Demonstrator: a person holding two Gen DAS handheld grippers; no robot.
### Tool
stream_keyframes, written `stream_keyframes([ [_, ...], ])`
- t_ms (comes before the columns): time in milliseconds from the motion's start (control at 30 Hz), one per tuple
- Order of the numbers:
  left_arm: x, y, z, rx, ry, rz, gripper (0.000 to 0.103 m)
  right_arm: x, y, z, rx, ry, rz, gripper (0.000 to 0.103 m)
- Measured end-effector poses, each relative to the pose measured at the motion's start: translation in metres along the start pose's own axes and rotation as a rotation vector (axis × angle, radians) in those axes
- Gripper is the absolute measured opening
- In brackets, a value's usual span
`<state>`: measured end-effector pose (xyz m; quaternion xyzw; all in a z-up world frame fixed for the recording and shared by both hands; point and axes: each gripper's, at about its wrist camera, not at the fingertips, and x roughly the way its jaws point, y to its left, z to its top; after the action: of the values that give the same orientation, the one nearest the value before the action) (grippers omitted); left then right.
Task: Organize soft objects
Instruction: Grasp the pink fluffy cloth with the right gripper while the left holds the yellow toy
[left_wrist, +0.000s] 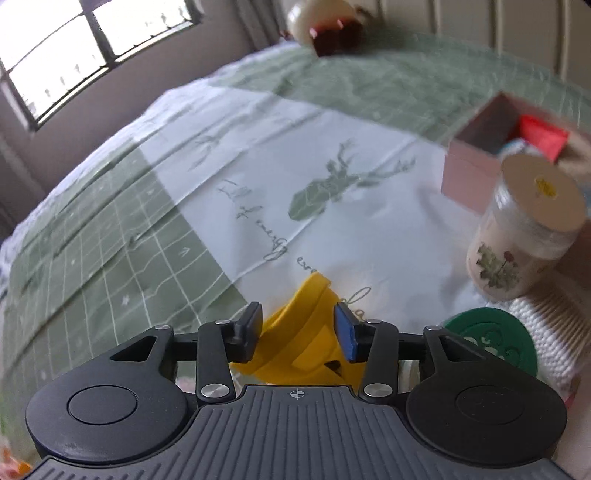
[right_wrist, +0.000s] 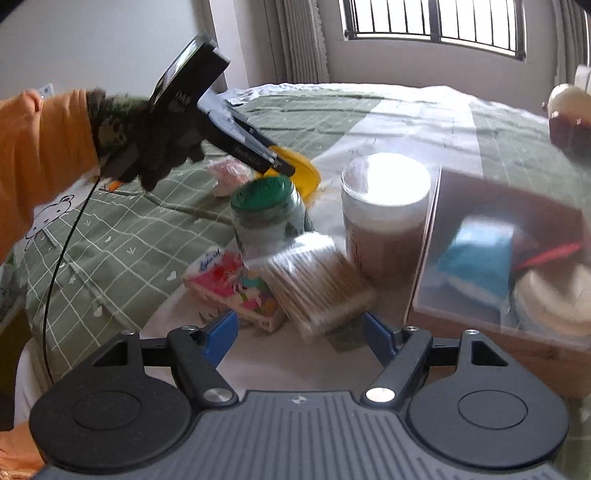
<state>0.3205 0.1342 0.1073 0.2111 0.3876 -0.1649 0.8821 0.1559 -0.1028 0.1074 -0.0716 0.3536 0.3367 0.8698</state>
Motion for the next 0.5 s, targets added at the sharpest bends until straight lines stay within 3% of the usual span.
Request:
stream_keyframes([
  [67,-0.011,0.007,-0.013,-0.065,-0.055,-0.034,0.035,-0.005,0.004,0.017,-0.010,-0.019,-0.014,0.075],
  [100,-0.018,0.012,-0.021,-0.110,-0.083,-0.054,0.020,-0.008,0.006,0.030,-0.012,-0.030,-0.024,0.075],
  [133,-0.025,0.017,-0.029,-0.162,-0.109,-0.081,0.013,-0.010,0.007,0.041,-0.011,-0.040,-0.031,0.075],
  [300,-0.077,0.045,-0.075,-0.372,-0.309,-0.142,0.011,-0.001,0.017,0.107,0.000,-0.081,-0.071,0.075],
  [400,-0.113,0.065,-0.103,-0.472,-0.438,-0.159,0.010,0.022,0.027,0.141,0.050,-0.053,-0.044,0.075],
  [500,-0.156,0.088,-0.132,-0.534,-0.565,-0.129,0.010,0.057,0.042,0.171,0.096,-0.010,-0.001,0.075],
])
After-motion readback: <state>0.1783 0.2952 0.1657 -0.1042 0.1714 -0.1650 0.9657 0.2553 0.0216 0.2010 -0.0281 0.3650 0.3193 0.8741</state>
